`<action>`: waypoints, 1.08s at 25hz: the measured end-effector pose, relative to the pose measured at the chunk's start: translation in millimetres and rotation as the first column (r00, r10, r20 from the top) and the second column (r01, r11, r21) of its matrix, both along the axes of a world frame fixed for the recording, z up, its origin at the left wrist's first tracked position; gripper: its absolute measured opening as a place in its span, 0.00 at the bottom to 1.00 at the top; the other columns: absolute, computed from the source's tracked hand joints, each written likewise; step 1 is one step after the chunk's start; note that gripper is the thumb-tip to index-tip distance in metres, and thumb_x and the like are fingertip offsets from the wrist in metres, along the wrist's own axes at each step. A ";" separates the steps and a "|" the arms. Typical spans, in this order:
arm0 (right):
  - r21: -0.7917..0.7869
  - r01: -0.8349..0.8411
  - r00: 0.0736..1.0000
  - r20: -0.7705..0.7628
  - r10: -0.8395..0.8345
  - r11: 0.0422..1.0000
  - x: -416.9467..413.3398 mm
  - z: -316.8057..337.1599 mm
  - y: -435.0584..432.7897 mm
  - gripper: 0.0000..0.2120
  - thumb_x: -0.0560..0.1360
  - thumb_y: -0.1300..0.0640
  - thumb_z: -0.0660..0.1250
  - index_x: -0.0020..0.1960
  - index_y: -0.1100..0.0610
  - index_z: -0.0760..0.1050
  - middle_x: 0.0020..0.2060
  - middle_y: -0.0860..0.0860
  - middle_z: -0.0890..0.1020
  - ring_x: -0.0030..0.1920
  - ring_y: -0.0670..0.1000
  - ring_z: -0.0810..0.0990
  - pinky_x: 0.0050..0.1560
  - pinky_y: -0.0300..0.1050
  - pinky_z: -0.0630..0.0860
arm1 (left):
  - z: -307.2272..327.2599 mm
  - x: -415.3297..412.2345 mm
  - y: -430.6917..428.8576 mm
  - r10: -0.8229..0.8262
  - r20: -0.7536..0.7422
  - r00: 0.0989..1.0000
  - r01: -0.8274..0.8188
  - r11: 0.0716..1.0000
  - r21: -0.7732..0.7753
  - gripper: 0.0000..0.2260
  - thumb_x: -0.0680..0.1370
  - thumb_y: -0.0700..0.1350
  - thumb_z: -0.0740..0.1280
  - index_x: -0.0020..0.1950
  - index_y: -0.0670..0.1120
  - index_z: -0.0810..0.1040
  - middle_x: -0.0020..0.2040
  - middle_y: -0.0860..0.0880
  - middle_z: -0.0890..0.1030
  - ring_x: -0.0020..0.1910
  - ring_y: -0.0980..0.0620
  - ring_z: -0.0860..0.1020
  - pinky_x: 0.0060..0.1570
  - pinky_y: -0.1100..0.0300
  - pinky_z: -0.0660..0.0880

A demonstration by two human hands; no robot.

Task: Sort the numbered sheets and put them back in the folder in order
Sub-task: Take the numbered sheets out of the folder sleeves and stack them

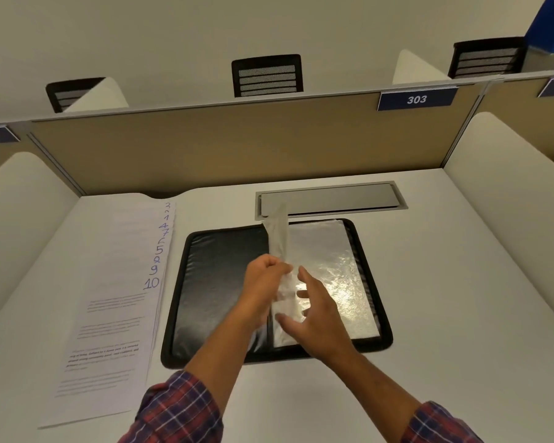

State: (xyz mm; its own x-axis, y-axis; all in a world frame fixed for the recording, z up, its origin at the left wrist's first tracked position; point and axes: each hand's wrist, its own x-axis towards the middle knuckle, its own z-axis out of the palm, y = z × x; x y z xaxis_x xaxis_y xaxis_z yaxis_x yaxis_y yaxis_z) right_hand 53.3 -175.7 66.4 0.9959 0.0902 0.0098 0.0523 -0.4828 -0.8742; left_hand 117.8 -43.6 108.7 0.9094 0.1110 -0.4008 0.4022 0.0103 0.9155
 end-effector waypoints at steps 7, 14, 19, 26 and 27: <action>0.060 0.364 0.930 -0.077 -0.359 0.930 11.5 3.7 -21.1 0.23 0.79 0.55 0.73 0.73 0.50 0.74 0.58 0.49 0.84 0.55 0.49 0.83 0.52 0.39 0.82 | -9.3 -4.3 -22.0 -0.284 -0.009 0.959 0.284 0.959 -0.011 0.16 0.83 0.60 0.66 0.56 0.50 0.85 0.60 0.54 0.84 0.61 0.52 0.81 0.63 0.50 0.79; -0.059 0.533 0.810 -0.252 -0.530 0.844 11.2 -20.6 -63.8 0.19 0.78 0.61 0.68 0.68 0.54 0.76 0.43 0.45 0.80 0.42 0.44 0.79 0.38 0.37 0.72 | -56.6 -24.5 0.3 -0.440 0.040 0.897 0.377 0.811 0.447 0.18 0.84 0.63 0.59 0.65 0.57 0.81 0.69 0.59 0.78 0.70 0.53 0.75 0.68 0.50 0.72; -0.304 0.446 0.758 -0.371 -0.536 0.841 2.9 -46.6 -81.0 0.25 0.80 0.53 0.68 0.75 0.52 0.68 0.58 0.53 0.82 0.56 0.57 0.81 0.51 0.48 0.73 | -101.3 -42.1 23.4 -0.659 -0.248 0.711 0.555 0.308 0.773 0.23 0.84 0.65 0.55 0.79 0.62 0.65 0.85 0.56 0.49 0.84 0.46 0.44 0.79 0.37 0.46; -0.489 0.467 0.772 -0.180 -0.609 0.737 10.4 -56.9 -83.0 0.30 0.80 0.34 0.61 0.71 0.54 0.70 0.65 0.55 0.77 0.63 0.59 0.77 0.62 0.61 0.74 | -120.0 -47.4 35.0 -0.721 -0.319 0.615 0.589 0.151 0.794 0.28 0.82 0.70 0.52 0.82 0.68 0.53 0.84 0.58 0.35 0.81 0.48 0.30 0.78 0.37 0.36; -0.553 0.427 0.788 -0.161 -0.595 0.715 10.6 -57.9 -80.2 0.36 0.77 0.29 0.63 0.72 0.55 0.68 0.67 0.56 0.74 0.65 0.59 0.75 0.62 0.62 0.73 | -119.8 -47.8 37.0 -0.731 -0.314 0.606 0.596 0.157 0.787 0.28 0.82 0.71 0.52 0.82 0.69 0.53 0.83 0.58 0.34 0.81 0.48 0.29 0.78 0.37 0.35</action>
